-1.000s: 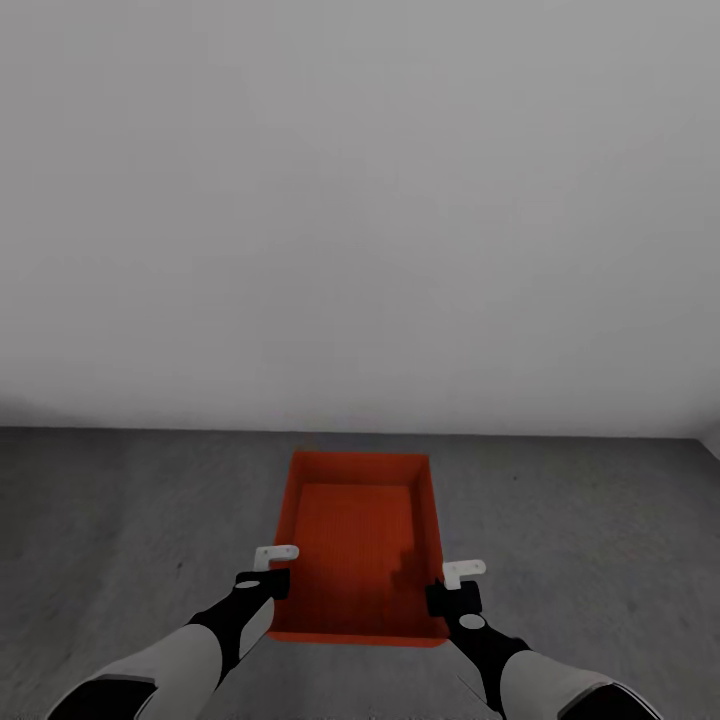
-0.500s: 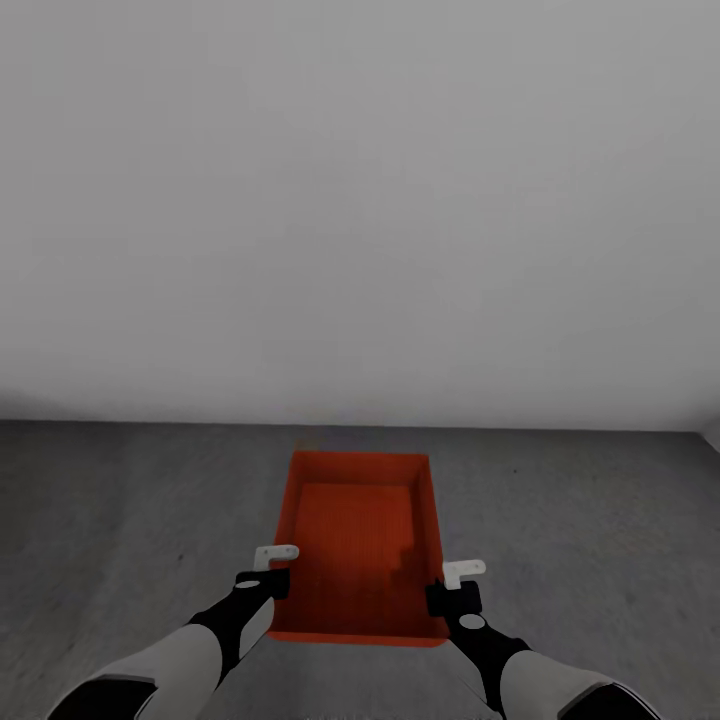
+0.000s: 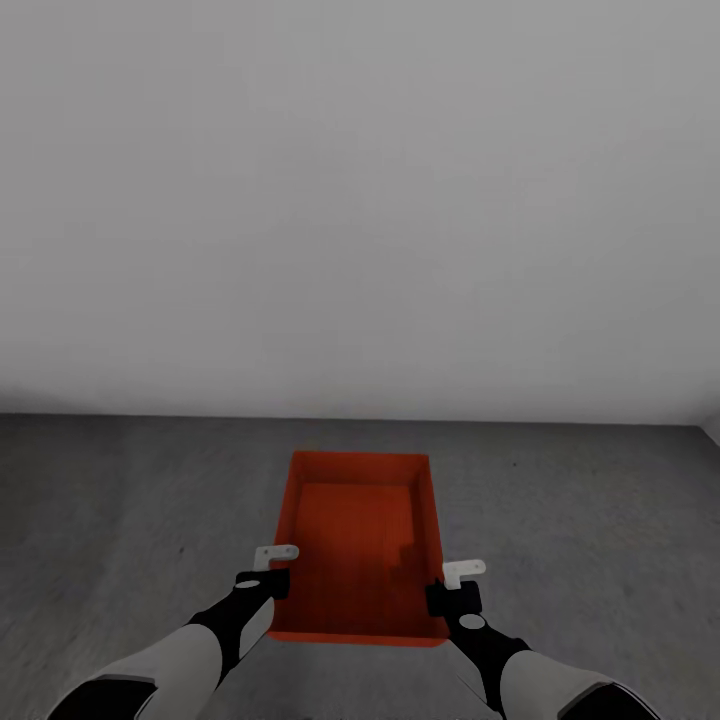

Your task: Move the two storage containers from the living room to the garage. In the garage, place one container on the floor and stack the other container on top of it (either order is fine).

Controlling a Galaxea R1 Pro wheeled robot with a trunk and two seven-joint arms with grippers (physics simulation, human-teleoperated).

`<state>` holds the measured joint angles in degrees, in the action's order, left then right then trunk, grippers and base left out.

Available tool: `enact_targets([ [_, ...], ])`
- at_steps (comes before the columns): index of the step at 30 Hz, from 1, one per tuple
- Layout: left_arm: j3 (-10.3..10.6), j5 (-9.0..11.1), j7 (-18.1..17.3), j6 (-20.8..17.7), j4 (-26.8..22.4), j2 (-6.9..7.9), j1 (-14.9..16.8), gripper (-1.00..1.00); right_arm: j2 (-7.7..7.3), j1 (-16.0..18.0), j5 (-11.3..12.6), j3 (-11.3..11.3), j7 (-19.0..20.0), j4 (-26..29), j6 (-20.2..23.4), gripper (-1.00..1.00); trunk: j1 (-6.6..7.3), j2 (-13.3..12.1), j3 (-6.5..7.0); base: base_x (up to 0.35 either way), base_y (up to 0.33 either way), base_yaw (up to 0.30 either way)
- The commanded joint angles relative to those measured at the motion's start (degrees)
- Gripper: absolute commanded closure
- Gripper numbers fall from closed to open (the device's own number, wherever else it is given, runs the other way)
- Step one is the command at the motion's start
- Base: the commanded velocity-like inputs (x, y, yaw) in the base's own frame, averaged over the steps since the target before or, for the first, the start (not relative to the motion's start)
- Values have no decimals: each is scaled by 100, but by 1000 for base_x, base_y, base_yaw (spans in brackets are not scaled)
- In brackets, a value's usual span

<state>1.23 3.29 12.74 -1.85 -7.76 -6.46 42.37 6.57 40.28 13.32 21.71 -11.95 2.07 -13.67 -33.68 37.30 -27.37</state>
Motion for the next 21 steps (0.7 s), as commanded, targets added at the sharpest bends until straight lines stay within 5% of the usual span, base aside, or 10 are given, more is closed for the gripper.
enact_targets([
  [1, -26, -19, 27, 9, -32, -4, -1, 100, 11, 6, 66, -387, 9, -14, -4, 100, -1, 6, -10, 0, 0, 0],
  [21, -26, -19, 27, 9, -32, -4, -1, 100, 11, 6, 66, -387, 9, -14, 4, 100, -1, 6, -17, 0, 0, 0],
])
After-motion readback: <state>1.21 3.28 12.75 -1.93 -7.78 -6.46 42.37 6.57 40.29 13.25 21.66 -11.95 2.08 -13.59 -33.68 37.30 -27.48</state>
